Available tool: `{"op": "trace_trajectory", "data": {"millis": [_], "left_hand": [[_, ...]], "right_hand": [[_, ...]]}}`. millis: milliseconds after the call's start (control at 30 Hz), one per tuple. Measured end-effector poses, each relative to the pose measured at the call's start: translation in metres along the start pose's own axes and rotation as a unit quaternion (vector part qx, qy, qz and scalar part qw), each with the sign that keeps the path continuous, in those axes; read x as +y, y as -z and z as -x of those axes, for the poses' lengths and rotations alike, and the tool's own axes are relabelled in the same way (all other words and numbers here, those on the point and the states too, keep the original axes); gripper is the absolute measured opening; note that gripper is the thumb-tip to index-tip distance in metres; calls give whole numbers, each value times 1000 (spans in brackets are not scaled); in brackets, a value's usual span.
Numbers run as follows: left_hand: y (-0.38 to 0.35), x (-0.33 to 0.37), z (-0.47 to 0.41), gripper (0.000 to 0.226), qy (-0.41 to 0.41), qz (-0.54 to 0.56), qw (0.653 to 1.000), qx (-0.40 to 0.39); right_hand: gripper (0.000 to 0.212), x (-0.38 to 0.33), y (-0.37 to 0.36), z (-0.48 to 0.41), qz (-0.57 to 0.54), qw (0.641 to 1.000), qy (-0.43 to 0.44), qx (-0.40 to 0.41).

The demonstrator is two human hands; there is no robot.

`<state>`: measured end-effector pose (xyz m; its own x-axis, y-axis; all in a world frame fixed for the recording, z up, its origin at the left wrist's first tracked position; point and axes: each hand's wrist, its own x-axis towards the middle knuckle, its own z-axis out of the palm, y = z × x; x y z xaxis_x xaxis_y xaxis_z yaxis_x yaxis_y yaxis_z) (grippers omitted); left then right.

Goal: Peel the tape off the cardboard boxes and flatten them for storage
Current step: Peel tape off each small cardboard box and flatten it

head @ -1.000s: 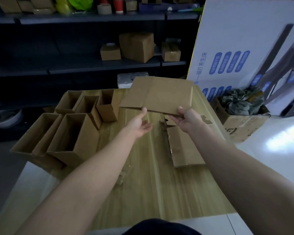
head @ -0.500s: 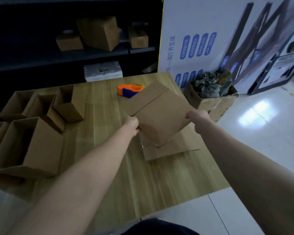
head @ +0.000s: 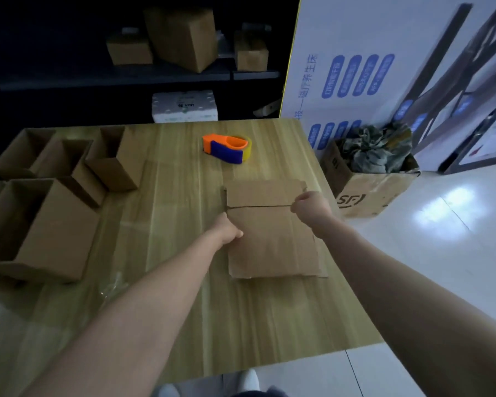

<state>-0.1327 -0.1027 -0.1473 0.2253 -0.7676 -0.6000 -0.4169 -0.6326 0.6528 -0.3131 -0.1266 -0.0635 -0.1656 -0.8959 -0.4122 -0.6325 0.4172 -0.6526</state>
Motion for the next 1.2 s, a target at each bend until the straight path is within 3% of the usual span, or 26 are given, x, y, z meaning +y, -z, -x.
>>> {"op": "trace_trajectory", "data": {"millis": [133,233,400,533,700,900,1000,1067,1200], "left_hand": [[37,-7,5,70,-32,-8,998,58],[85,-21,18,47,-82,-1,985,154],[176,-75,69,26,-134,28,937,323],[233,-130,118,24,-128,6,898,421],[284,-186,153,25,-74,41,892,445],[313,-223,160,22,-53,52,907,414],[320,-231,158,22,-53,53,914,398],[324,-230,155,23,-52,60,917,391],[328,-216,145,32,-77,50,917,387]], "right_hand": [[34,-38,-32,1,5,997,79,-26],[27,-78,-73,15,33,982,168,-86],[45,-147,-151,76,103,922,331,-174],[52,-181,-222,132,145,855,436,-239],[58,-202,-298,181,245,793,494,-261],[44,-208,-353,196,445,720,496,-193],[20,-204,-359,192,448,722,511,-127],[18,-207,-352,191,422,741,515,-87],[25,-230,-311,187,275,841,460,-67]]}}
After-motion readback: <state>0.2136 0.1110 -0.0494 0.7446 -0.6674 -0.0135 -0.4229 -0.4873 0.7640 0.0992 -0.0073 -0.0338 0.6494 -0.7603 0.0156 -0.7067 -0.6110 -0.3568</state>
